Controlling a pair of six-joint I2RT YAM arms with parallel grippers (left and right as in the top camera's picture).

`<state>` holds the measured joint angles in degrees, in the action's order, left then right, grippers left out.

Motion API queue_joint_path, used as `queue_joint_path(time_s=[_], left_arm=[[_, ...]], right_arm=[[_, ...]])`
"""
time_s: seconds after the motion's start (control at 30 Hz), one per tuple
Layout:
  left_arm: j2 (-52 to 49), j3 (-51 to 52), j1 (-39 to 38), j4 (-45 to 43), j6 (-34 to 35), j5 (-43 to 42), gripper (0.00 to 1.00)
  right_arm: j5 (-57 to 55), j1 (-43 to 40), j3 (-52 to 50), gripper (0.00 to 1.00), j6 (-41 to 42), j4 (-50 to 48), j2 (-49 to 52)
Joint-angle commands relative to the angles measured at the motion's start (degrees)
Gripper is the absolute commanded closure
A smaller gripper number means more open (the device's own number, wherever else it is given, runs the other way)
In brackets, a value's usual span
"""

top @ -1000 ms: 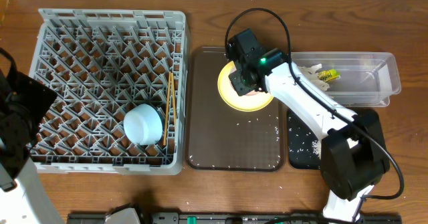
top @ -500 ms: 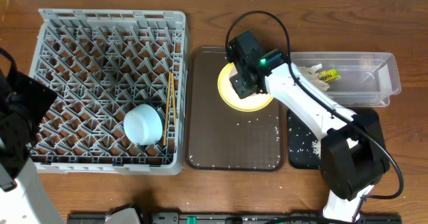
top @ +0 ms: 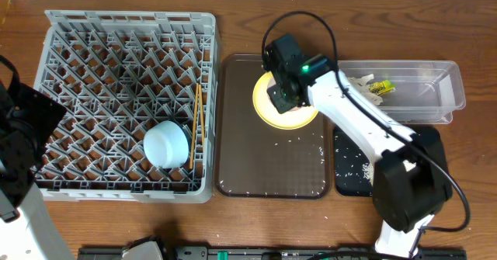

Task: Sort waste into correct bins and load items into the dishwasher
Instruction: 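Grip the pink cup rim and carry it left over the rack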

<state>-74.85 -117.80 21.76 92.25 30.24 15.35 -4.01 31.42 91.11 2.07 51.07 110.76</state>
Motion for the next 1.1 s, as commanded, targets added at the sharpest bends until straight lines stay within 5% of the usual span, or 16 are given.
queue_joint_path(time_s=[0.0, 0.17, 0.37, 0.77, 1.07], left_arm=[[0.0, -0.5, 0.3, 2.9, 0.7, 0.2, 0.07], [0.0, -0.5, 0.3, 2.9, 0.7, 0.2, 0.07], [0.0, -0.5, 0.3, 2.9, 0.7, 0.2, 0.07], [0.0, -0.5, 0.3, 2.9, 0.7, 0.2, 0.07], [0.0, -0.5, 0.3, 2.9, 0.7, 0.2, 0.07]], right_arm=[[4.2, 0.5, 7.6, 0.99, -0.4, 1.4, -7.7], [24.9, 1.3, 9.7, 0.99, 3.0, -3.1, -12.2], [49.6, 3.1, 9.1, 0.99, 12.9, -19.6, -8.7], [54.6, 14.7, 9.1, 0.99, 24.4, -48.3, 11.3], [52.1, 15.3, 9.1, 0.99, 24.9, -49.6, 16.0]])
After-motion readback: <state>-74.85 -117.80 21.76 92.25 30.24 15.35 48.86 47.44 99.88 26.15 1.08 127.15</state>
